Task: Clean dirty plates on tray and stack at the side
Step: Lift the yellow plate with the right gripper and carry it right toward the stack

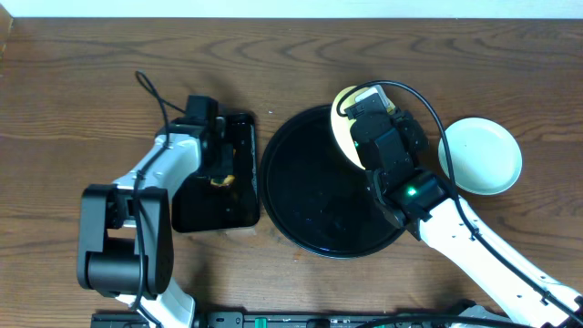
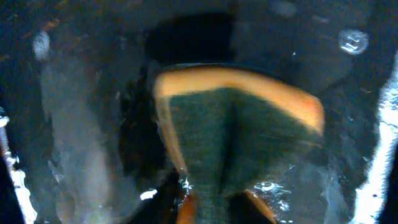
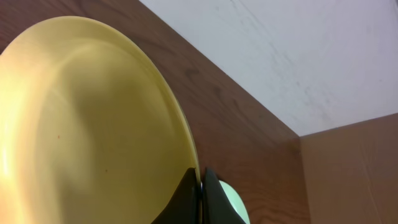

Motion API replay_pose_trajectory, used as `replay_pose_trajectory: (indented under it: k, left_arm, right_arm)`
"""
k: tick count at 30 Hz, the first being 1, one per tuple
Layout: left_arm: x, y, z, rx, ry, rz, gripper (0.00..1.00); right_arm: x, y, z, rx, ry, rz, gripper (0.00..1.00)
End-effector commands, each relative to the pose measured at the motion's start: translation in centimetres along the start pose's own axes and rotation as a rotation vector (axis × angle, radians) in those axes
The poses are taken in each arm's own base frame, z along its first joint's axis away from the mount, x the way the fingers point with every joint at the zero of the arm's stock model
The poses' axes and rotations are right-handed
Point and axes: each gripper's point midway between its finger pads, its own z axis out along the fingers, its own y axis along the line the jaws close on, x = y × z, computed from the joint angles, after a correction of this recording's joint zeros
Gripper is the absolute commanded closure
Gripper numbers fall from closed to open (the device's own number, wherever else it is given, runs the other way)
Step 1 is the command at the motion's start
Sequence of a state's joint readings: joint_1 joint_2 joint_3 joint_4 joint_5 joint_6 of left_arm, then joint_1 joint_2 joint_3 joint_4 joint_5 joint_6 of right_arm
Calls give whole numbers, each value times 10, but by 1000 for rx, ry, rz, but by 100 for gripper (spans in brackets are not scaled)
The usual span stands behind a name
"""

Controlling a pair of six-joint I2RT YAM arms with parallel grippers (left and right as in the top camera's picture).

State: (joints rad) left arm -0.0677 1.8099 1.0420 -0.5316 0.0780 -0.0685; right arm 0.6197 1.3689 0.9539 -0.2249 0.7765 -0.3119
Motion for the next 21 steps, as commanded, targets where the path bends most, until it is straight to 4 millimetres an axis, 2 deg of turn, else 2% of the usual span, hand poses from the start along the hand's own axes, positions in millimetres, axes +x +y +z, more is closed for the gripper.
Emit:
replay_pose_trajectory:
  k: [1,4,7,9,10,11,13,18,20,21]
  left_arm:
    - [9,18,10,-30,43,-37,64]
    - [9,20,10,-31,45,-41,60]
    - [9,19,10,-29,45,-41,47]
    - [9,18,10,-19,46,-42,46]
    - [9,17,10,-15,47,-45,55]
    - [9,14,10,-3,48,-44,70]
    - [10,7,10,41,53,-45,91]
    - [13,-18,6,189,74,-49,92]
    - [13,-20,6,202,76,-50,89]
    - [13,-20,6,202,75,-49,63]
  right_arm:
    - [-3,-7,-5,27,-12,2,99]
    - [-4,-7,-5,27,-14,4,99]
    - [-4,-7,-5,27,-14,14,99]
    - [-3,-6,-5,26,-13,29,99]
    - [-3,-6,-5,25,-12,37,99]
    - [-2,-6,-5,25,-10,45,99]
    - [-1,-6,-5,24,-7,53,99]
    - [1,-9,-3,31,3,88,99]
    - [4,-12,-1,37,10,135,99]
    - [5,-13,0,40,15,160,99]
